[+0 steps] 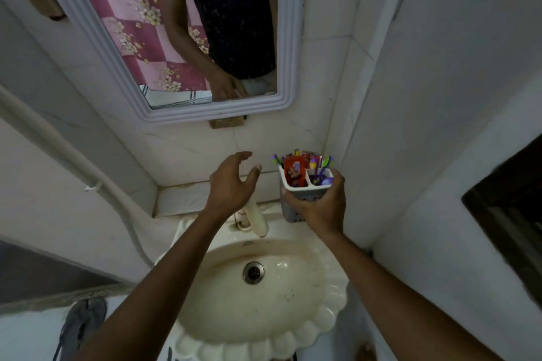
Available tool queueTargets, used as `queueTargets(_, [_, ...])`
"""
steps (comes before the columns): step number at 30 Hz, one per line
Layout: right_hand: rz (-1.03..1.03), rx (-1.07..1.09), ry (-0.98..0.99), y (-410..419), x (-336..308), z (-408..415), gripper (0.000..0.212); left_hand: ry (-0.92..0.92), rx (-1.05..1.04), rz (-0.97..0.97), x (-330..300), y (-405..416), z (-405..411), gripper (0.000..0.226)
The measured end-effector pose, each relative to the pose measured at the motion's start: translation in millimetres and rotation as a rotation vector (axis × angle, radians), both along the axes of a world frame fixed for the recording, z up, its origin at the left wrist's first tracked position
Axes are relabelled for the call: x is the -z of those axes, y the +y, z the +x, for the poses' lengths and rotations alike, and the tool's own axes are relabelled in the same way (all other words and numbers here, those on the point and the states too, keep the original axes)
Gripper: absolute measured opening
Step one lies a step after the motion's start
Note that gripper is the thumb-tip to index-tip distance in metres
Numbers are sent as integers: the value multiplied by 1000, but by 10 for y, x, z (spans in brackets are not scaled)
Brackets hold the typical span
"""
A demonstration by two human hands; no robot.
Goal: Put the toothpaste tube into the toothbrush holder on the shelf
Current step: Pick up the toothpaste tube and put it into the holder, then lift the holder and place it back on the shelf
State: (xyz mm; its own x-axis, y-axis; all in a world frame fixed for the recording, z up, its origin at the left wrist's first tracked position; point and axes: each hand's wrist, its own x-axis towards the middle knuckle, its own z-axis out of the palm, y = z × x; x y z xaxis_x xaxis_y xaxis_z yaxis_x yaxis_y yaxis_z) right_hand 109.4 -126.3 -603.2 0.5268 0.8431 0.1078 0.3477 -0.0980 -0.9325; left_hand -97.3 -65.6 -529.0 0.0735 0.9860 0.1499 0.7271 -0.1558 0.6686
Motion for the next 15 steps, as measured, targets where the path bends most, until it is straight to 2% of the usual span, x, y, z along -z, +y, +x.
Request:
queueTargets(6, [246, 71, -3, 279, -805, 129, 117, -11, -4, 175, -637, 55, 82, 58])
queueTargets(15, [526, 11, 6, 455, -2237, 397, 107, 8, -68, 445, -1932, 45, 190, 65])
